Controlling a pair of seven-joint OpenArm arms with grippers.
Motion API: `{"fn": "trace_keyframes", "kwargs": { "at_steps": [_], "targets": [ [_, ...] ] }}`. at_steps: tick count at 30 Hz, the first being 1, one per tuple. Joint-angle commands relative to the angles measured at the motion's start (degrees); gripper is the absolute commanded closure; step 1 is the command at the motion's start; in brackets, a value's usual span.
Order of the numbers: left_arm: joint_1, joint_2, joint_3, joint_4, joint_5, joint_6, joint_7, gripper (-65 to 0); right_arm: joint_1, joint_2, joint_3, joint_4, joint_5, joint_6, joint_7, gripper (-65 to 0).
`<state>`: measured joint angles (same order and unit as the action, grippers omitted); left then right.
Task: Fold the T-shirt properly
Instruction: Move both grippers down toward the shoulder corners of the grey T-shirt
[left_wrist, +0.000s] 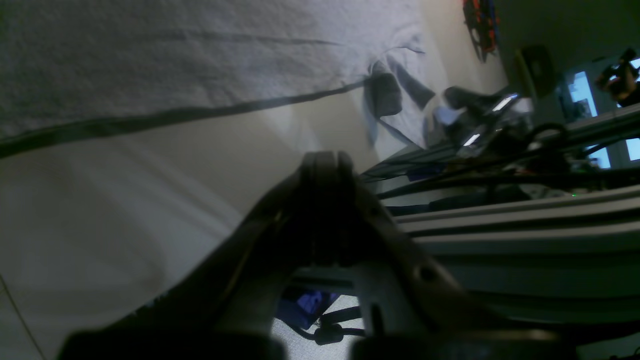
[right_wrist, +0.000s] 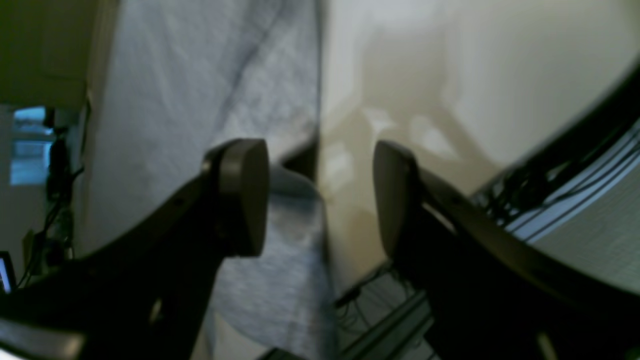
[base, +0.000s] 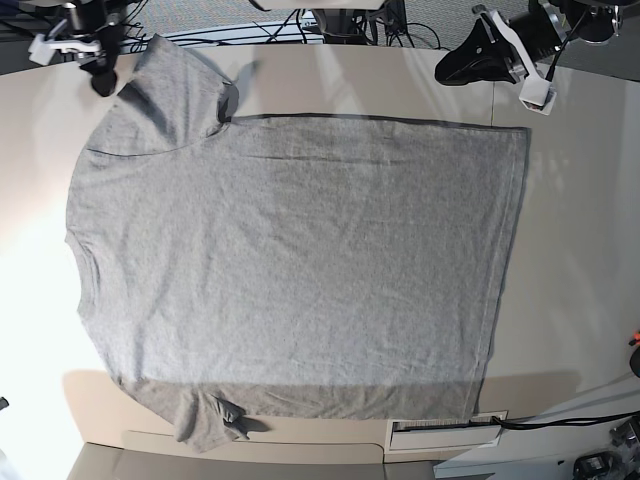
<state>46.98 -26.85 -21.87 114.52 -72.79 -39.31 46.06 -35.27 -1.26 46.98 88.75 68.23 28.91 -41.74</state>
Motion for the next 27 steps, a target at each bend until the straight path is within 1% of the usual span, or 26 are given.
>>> {"fn": "trace_keyframes", "kwargs": {
  "at_steps": [1,4,7,12,16,20,21,22,24,27],
  "targets": [
    [0.5,-0.6,-0.4,0.8,-1.8,-0.7,-0.9,0.0,0.2,0.7,-0.2,-0.5,1.0,0.6,0.8,-32.8],
    [0.5,-0.6,-0.4,0.8,-1.8,-0.7,-0.9,0.0,1.5,0.7,-2.0,-3.1,0.9,0.7,0.3,-32.8],
    [0.5,-0.4,-0.4,0.8,-1.8,-0.7,-0.9,0.0,2.0,0.7,-4.7,-3.4,0.6,0.7,0.2,-32.8],
    [0.5,1.5,-0.4,0.8,-1.8,-0.7,-0.9,0.0,2.1,0.8,-8.4,-3.4,-1.3,0.6,0.6,-32.8],
    [0.4,2.4,-0.3,0.8,-1.8,-0.7,-0.9,0.0,2.1,0.8,-9.2,-3.4,-1.5,0.6,0.5,-32.8],
    [-0.1,2.4,-0.3,0.8,-1.8,-0.7,-0.9,0.0,2.1,0.9,-9.2,-3.4,-1.4,0.6,0.6,-31.7],
    [-0.2,2.4,-0.3,0.8,-1.8,-0.7,-1.0,0.0,2.1,0.9,-9.2,-3.4,-1.5,0.6,0.5,-27.5],
    [-0.2,2.4,-0.3,0.8,-1.8,-0.7,-1.1,0.0,2.1,1.0,-9.2,-3.4,-1.9,0.6,0.6,-19.9],
    [-0.2,2.4,-0.3,0.8,-1.8,-0.7,-2.3,0.0,2.1,1.1,-9.2,-3.4,-3.8,0.6,0.6,-0.9],
    [-0.2,2.4,-0.3,0.8,-1.8,-0.7,-7.4,0.0,2.1,1.1,-9.2,-3.4,-6.5,0.7,0.5,0.0]
  ]
}}
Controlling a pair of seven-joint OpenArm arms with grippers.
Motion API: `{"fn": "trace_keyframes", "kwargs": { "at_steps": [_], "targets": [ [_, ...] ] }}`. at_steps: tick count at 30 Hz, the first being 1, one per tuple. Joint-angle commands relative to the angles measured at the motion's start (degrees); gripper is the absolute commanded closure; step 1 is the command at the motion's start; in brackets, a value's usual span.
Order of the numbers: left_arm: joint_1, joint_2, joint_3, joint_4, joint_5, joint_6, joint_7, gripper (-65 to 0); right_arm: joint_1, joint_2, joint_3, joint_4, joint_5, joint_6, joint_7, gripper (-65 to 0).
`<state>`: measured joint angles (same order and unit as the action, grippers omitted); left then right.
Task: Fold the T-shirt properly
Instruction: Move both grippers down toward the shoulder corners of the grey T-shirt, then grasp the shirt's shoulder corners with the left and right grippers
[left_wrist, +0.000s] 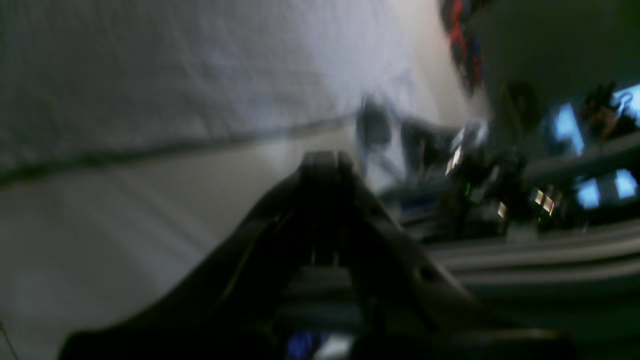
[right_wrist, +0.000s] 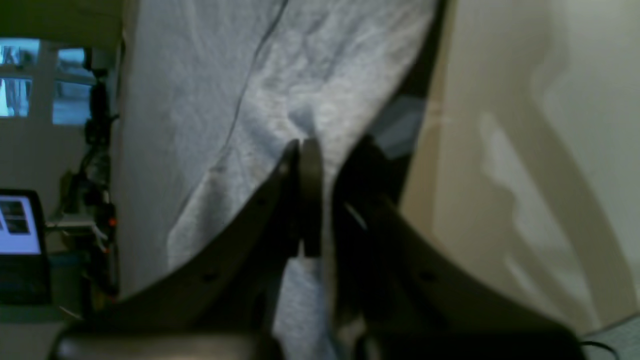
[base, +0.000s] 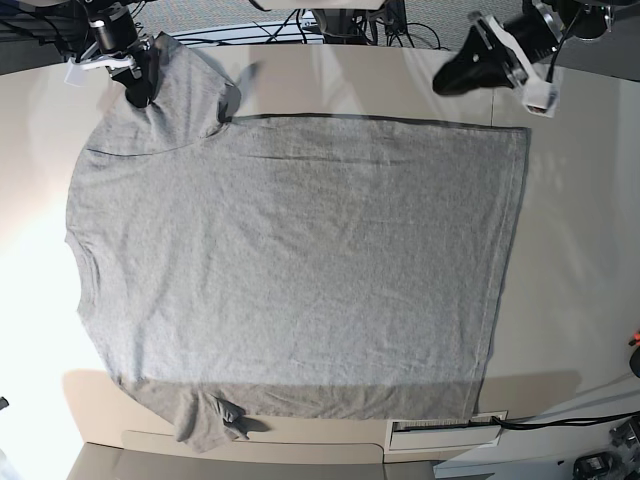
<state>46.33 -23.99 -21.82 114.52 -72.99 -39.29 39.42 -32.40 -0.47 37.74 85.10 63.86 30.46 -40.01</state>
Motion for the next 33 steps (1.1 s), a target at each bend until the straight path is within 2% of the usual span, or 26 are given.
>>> {"fn": "trace_keyframes", "kwargs": {
  "at_steps": [1,3,4,6,7,8,10,12,14,18,22,29,33],
  "targets": [
    [0.4,-0.5,-0.3,0.8,-1.6,-0.7,-1.9,0.0,-0.8,0.3,0.0,0.2,-2.4,-0.9,-1.2,0.0],
    [-0.1,-0.5,-0.3,0.8,0.4,-0.7,-2.5,-2.3,-0.8,0.3,0.0,0.2,-2.4,-0.9,-1.2,0.0],
    [-0.6,-0.5,-0.3,0.8,2.6,-0.7,-1.8,-10.0,-0.8,0.3,0.0,0.2,-2.4,-0.9,-1.2,0.0],
    [-2.6,-0.6,-0.3,0.8,7.2,-0.7,-0.8,-34.0,-0.8,0.3,0.0,0.2,-2.4,-0.9,-1.1,0.0],
    [-3.6,-0.7,-0.3,0.8,8.8,-0.5,-0.7,-43.3,-0.8,0.3,0.0,0.2,-2.2,-0.9,-1.1,0.0],
    [-4.7,-0.8,-0.3,0.8,10.6,3.6,-0.7,-47.3,-0.7,0.3,0.0,0.2,-1.9,-0.9,-1.1,0.0],
    [-7.2,-0.8,-0.3,0.6,15.7,10.3,-0.8,-47.4,-0.8,0.3,0.0,0.2,-1.7,-0.9,-1.1,0.0],
    [-9.4,-0.8,-0.3,-0.3,19.2,12.6,-0.7,-47.4,-0.8,0.3,0.0,0.2,-1.7,-0.9,-1.1,0.0],
    [-10.5,-0.8,-0.3,-2.1,19.5,13.6,-0.5,-47.4,-0.8,0.3,0.0,0.2,-1.7,-0.9,-1.1,0.0],
    [-12.5,-0.7,-0.7,-6.4,19.5,14.0,-0.5,-47.4,-0.8,0.3,0.0,0.2,-1.8,-0.9,-0.9,0.0],
    [-15.0,-0.6,-4.7,-11.0,19.2,14.0,-0.3,-46.7,-0.8,0.3,0.0,0.2,-1.8,-0.9,-0.9,0.0],
    [-15.1,-0.6,-15.2,-16.4,11.0,12.5,2.3,-45.9,-0.8,0.3,0.0,0.2,-1.8,-0.9,-0.5,0.0],
    [-15.1,-0.7,-17.5,-21.0,9.2,12.5,2.8,-45.9,-0.8,0.3,0.0,0.2,-1.8,-0.9,-0.5,0.0]
  ]
}}
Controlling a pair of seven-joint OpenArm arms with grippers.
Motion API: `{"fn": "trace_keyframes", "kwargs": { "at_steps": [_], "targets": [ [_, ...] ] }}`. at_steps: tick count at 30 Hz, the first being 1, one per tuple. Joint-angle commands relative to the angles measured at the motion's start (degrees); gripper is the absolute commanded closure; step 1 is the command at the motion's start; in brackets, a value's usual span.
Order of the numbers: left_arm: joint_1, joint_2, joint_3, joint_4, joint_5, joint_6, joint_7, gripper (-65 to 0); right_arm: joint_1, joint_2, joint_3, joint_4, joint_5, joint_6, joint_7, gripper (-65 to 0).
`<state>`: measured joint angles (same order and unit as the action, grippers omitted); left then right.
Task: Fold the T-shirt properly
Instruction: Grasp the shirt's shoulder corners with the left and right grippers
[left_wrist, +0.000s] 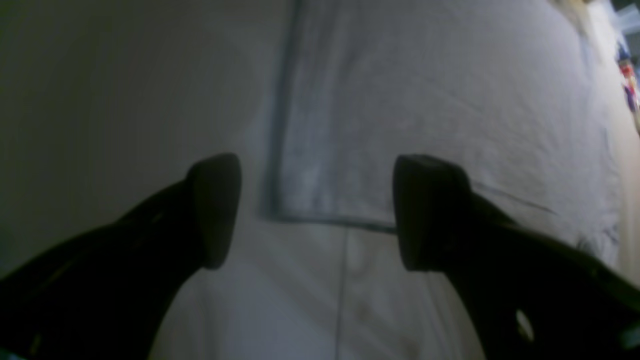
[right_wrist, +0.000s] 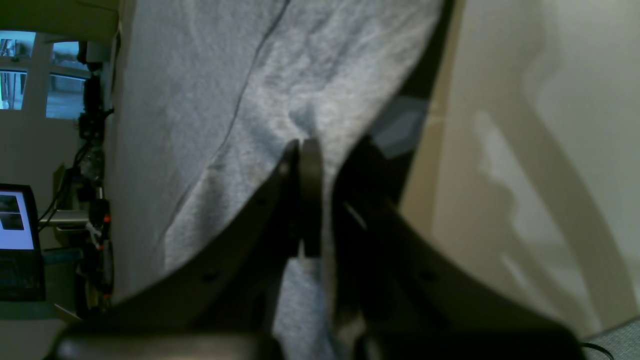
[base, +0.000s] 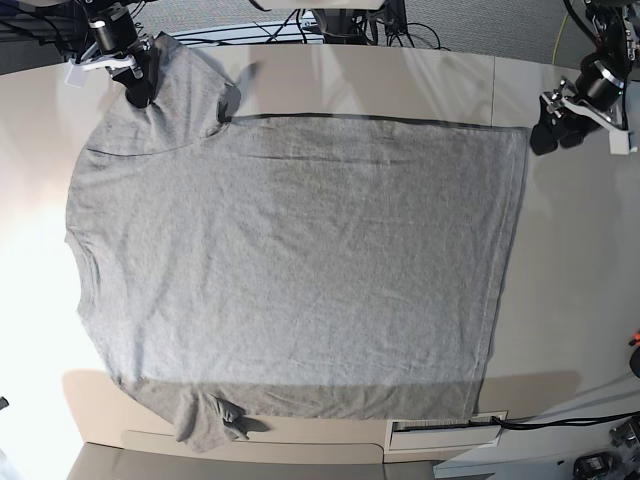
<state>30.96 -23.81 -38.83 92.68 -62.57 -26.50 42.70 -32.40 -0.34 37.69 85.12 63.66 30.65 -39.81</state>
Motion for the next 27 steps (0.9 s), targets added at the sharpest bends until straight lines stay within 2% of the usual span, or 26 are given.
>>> {"fn": "trace_keyframes", "kwargs": {
  "at_steps": [1,6,12,15,23,27],
  "targets": [
    [0.3,-0.9,-0.5,-0.5,-1.8,-0.3,-0.5,-45.9,-0.8,0.2,0.1,0.2,-1.6,-1.1,-0.7,0.0],
    [0.1,-0.9,-0.4,-7.3,-5.8,-0.3,0.5,-45.9,-0.8,0.2,0.1,0.2,-1.6,-1.1,-0.7,0.0],
    [-2.0,-0.9,-0.3,-11.8,-6.1,-0.5,1.1,-44.8,-0.8,0.2,0.1,0.2,-1.6,-1.1,-0.7,0.0],
    [-2.6,-0.9,-0.3,-12.8,-6.1,-0.3,1.0,-41.9,-0.8,0.2,0.1,0.2,-1.6,-1.1,-0.7,0.0],
    [-3.3,-0.9,0.1,-13.0,-6.1,-0.3,1.5,-41.8,-0.8,0.2,0.1,0.2,-1.6,-1.1,-0.7,0.0],
    [-3.4,-0.9,2.6,-13.0,-6.1,-0.3,1.2,-41.7,-0.8,0.2,0.1,0.2,-1.6,-1.1,-0.7,0.0]
  ]
}}
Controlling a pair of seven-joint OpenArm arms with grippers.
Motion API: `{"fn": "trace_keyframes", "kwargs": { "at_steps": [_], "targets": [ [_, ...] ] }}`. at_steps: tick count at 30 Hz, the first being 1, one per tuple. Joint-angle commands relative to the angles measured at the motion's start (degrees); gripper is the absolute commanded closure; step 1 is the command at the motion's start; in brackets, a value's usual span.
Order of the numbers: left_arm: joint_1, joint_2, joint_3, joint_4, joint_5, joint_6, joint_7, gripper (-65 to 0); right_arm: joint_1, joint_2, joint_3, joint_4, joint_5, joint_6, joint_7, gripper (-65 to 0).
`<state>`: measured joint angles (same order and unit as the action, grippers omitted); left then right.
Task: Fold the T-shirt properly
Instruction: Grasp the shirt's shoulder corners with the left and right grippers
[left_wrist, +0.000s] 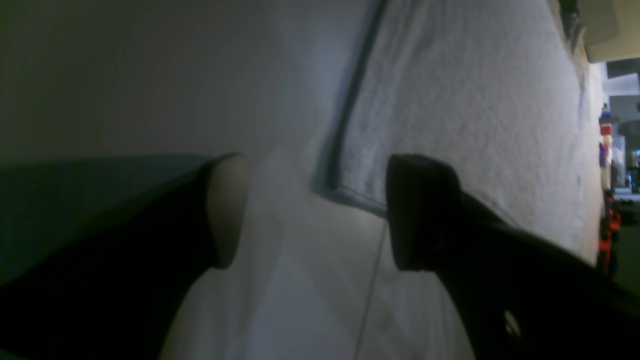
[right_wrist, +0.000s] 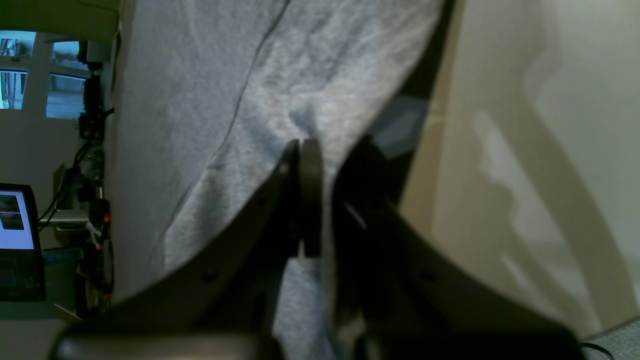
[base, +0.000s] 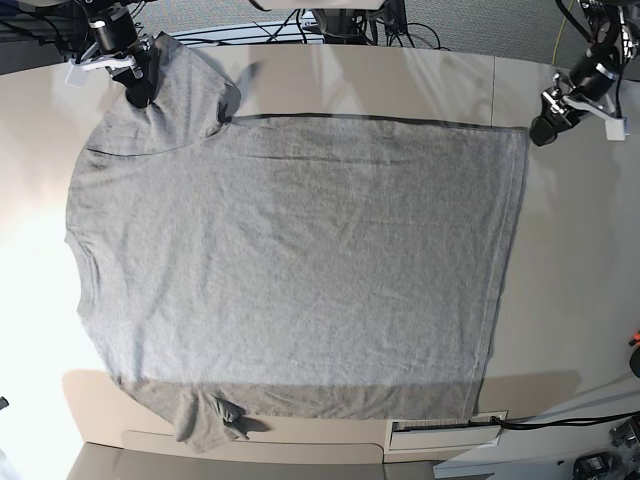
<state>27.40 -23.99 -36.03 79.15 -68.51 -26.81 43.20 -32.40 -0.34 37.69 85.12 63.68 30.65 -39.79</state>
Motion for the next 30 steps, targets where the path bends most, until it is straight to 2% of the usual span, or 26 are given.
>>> {"fn": "trace_keyframes", "kwargs": {
  "at_steps": [1,11,22,25,27,30],
  "targets": [
    [0.0,-0.8,0.9,0.5,-0.1,0.0,0.5,-41.7,-0.8,0.2,0.1,0.2,-1.6,-1.1,-0.7,0.0],
    [-2.7,-0.6,8.4,0.5,3.0,0.9,-0.3,-41.8,-0.8,0.2,0.1,0.2,-1.6,-1.1,-0.7,0.0],
    [-2.7,-0.1,9.3,0.5,2.9,0.9,-0.8,-40.5,-0.8,0.2,0.1,0.2,-1.6,-1.1,-0.7,0.0],
    [-2.7,-0.1,9.3,0.5,2.9,0.9,-0.8,-32.1,-0.8,0.2,0.1,0.2,-1.6,-1.1,-0.7,0.0],
    [-2.7,-0.1,9.3,0.5,2.9,0.9,-1.1,-22.7,-0.8,0.2,0.1,0.2,-1.6,-1.1,-0.7,0.0],
    [-2.6,-0.1,9.3,0.5,2.9,-0.1,-1.2,-5.0,-0.8,0.2,0.1,0.2,-1.6,-1.1,-0.7,0.0]
  ]
}}
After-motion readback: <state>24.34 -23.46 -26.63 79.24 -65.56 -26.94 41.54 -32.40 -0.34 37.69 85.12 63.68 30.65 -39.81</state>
